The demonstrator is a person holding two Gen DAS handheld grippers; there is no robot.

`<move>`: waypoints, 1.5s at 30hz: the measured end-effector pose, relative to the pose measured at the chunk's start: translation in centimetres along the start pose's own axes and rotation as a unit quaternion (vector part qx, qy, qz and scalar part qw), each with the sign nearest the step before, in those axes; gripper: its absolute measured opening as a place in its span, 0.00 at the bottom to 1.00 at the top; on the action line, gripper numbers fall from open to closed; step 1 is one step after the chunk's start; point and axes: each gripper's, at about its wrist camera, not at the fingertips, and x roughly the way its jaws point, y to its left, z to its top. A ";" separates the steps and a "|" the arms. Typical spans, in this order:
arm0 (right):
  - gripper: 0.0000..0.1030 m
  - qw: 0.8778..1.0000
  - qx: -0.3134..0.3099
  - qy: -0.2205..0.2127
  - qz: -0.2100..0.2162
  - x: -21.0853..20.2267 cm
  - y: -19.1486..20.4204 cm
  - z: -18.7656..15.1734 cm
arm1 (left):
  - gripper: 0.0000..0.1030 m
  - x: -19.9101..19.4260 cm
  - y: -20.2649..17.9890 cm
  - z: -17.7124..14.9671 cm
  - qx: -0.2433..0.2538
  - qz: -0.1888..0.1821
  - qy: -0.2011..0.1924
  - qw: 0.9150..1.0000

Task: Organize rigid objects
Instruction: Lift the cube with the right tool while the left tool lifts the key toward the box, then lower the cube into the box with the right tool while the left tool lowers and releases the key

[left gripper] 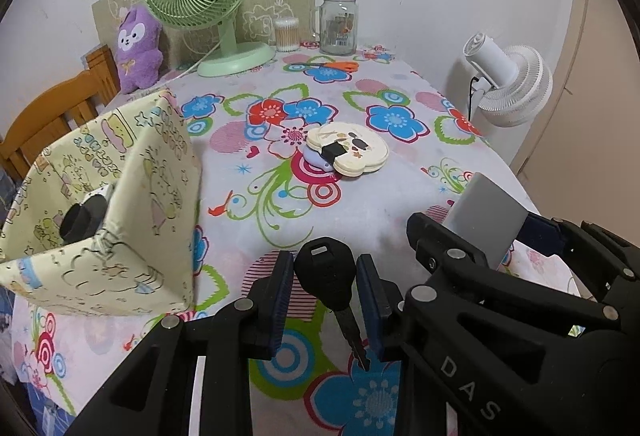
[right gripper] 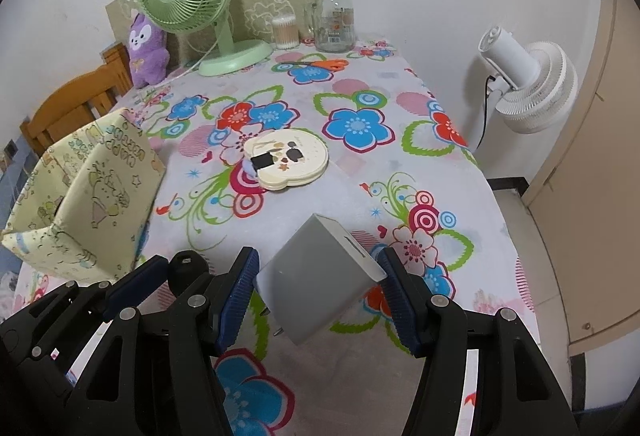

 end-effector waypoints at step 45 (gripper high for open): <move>0.62 0.999 -0.020 -0.035 0.021 -6.3 5.8 3.5 | 0.31 -6.9 4.8 2.8 -0.007 0.022 -0.034 0.999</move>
